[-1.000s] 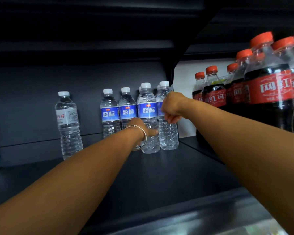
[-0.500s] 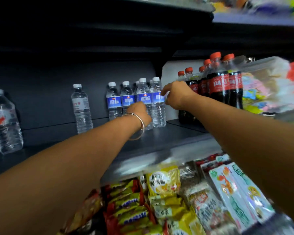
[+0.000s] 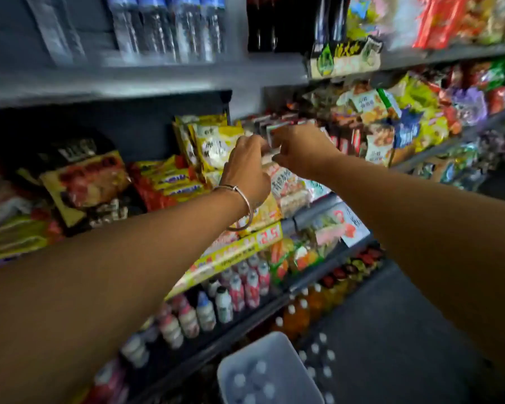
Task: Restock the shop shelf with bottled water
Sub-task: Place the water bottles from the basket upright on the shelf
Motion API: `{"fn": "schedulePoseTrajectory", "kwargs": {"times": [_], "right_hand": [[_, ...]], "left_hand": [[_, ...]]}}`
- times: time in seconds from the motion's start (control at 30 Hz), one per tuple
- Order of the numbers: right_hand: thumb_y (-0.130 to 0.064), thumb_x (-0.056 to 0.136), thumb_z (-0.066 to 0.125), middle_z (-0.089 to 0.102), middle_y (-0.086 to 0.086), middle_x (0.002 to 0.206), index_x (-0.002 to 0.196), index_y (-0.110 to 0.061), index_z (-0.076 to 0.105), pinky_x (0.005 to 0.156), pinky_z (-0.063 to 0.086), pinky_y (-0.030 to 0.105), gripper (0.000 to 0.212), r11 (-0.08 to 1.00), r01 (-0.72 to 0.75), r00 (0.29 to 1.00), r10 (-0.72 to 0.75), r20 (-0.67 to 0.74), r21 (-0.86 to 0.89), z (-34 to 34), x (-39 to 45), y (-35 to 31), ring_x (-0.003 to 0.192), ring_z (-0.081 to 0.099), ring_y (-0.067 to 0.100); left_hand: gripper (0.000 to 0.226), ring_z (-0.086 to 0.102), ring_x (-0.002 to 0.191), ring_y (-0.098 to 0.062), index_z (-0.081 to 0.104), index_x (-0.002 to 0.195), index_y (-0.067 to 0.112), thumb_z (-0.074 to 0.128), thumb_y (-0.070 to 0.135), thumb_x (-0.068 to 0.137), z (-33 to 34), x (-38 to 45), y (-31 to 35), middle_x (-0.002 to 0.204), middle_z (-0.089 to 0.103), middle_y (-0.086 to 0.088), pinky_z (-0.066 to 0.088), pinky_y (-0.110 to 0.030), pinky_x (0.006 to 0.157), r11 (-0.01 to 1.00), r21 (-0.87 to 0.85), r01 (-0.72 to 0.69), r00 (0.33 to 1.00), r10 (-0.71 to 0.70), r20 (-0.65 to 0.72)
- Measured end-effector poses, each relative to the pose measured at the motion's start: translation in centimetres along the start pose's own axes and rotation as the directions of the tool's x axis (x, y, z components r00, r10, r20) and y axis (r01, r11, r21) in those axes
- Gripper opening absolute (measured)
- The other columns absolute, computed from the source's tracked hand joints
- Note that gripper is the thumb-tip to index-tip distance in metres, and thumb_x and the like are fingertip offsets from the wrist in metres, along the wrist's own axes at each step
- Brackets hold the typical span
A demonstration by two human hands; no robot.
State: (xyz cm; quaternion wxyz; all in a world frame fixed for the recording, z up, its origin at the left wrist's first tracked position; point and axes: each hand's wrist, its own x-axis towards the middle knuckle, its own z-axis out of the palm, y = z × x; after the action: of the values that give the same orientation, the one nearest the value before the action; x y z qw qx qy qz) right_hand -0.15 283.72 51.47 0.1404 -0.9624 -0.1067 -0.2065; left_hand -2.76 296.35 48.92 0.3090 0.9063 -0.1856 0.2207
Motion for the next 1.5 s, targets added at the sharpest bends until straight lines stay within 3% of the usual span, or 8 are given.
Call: {"fn": "schedulePoseTrajectory", "kwargs": {"times": [0.17, 0.33, 0.57, 0.83, 0.97, 1.2, 1.37, 1.5], "right_hand": [[-0.023, 0.084, 0.063, 0.065, 0.017, 0.109, 0.107, -0.012, 0.064, 0.085, 0.048, 0.037, 0.026, 0.999, -0.037, 0.964, 0.039, 0.264, -0.011, 11.9, -5.7, 3.2, 0.104, 0.06, 0.034], [-0.021, 0.087, 0.058, 0.063, 0.02, 0.113, 0.11, -0.009, 0.063, 0.085, 0.046, 0.037, 0.027, 0.997, -0.07, 0.866, 0.077, 0.495, -0.032, 24.2, -11.6, 5.3, 0.106, 0.058, 0.036], [-0.024, 0.088, 0.06, 0.056, 0.014, 0.126, 0.121, -0.01, 0.057, 0.094, 0.045, 0.036, 0.036, 0.987, -0.162, 0.696, 0.111, 0.709, 0.005, 41.3, -20.2, 8.5, 0.117, 0.052, 0.031], [-0.033, 0.086, 0.066, 0.046, 0.005, 0.137, 0.137, -0.017, 0.039, 0.102, 0.032, 0.03, 0.06, 0.925, -0.37, 0.525, 0.131, 0.841, 0.087, 55.3, -26.8, 11.5, 0.122, 0.043, 0.019], [-0.036, 0.078, 0.074, 0.053, 0.001, 0.131, 0.131, -0.022, 0.043, 0.103, 0.034, 0.034, 0.063, 0.888, -0.436, 0.506, 0.109, 0.855, 0.145, 59.8, -27.4, 11.5, 0.114, 0.049, 0.016], [-0.027, 0.073, 0.08, 0.054, 0.003, 0.128, 0.129, -0.019, 0.047, 0.1, 0.036, 0.033, 0.066, 0.888, -0.427, 0.529, 0.093, 0.843, 0.17, 61.8, -27.2, 11.6, 0.116, 0.05, 0.022], [-0.033, 0.072, 0.079, 0.056, -0.002, 0.115, 0.122, -0.025, 0.049, 0.097, 0.041, 0.035, 0.059, 0.893, -0.412, 0.574, 0.1, 0.813, 0.182, 60.1, -26.7, 11.8, 0.104, 0.051, 0.015], [-0.028, 0.067, 0.083, 0.055, -0.005, 0.105, 0.116, -0.023, 0.053, 0.089, 0.042, 0.027, 0.057, 0.861, -0.456, 0.609, 0.116, 0.784, 0.227, 55.0, -25.0, 11.7, 0.1, 0.05, 0.012]], "left_hand": [[0.038, 0.048, 0.109, -0.034, 0.049, 0.115, 0.001, 0.05, -0.01, 0.079, 8.9, -7.9, -6.4, 0.122, 0.043, -0.018, 0.041, -0.039, 0.09, 0.993, -0.049, 0.108, 0.958, -0.091, 0.272], [0.041, 0.048, 0.11, -0.038, 0.051, 0.115, -0.001, 0.049, -0.009, 0.076, 17.9, -14.5, -13.7, 0.12, 0.047, -0.023, 0.04, -0.041, 0.092, 0.965, -0.016, 0.26, 0.886, -0.232, 0.401], [0.04, 0.05, 0.109, -0.033, 0.053, 0.113, 0.003, 0.055, -0.007, 0.075, 30.2, -23.4, -24.3, 0.12, 0.049, -0.017, 0.042, -0.038, 0.093, 0.894, 0.059, 0.444, 0.713, -0.392, 0.581], [0.054, 0.042, 0.125, -0.029, 0.042, 0.129, 0.011, 0.066, 0.016, 0.081, 38.9, -29.1, -32.1, 0.134, 0.042, -0.012, 0.036, -0.041, 0.104, 0.895, 0.265, 0.359, 0.547, -0.432, 0.717], [0.055, 0.047, 0.12, -0.029, 0.04, 0.13, 0.011, 0.067, 0.019, 0.082, 40.5, -29.6, -33.9, 0.131, 0.047, -0.011, 0.042, -0.037, 0.099, 0.876, 0.374, 0.305, 0.465, -0.48, 0.744], [0.045, 0.056, 0.104, -0.029, 0.05, 0.117, 0.011, 0.07, 0.017, 0.077, 40.7, -29.6, -34.7, 0.111, 0.057, -0.01, 0.048, -0.038, 0.091, 0.865, 0.411, 0.287, 0.447, -0.5, 0.742], [0.05, 0.051, 0.114, -0.027, 0.044, 0.127, 0.012, 0.065, 0.017, 0.082, 39.6, -29.0, -33.9, 0.124, 0.053, -0.009, 0.043, -0.034, 0.096, 0.875, 0.396, 0.28, 0.427, -0.483, 0.764], [0.054, 0.048, 0.122, -0.028, 0.042, 0.131, 0.009, 0.066, 0.017, 0.083, 37.0, -26.7, -31.7, 0.133, 0.048, -0.013, 0.04, -0.033, 0.1, 0.886, 0.371, 0.279, 0.409, -0.459, 0.788]]}}
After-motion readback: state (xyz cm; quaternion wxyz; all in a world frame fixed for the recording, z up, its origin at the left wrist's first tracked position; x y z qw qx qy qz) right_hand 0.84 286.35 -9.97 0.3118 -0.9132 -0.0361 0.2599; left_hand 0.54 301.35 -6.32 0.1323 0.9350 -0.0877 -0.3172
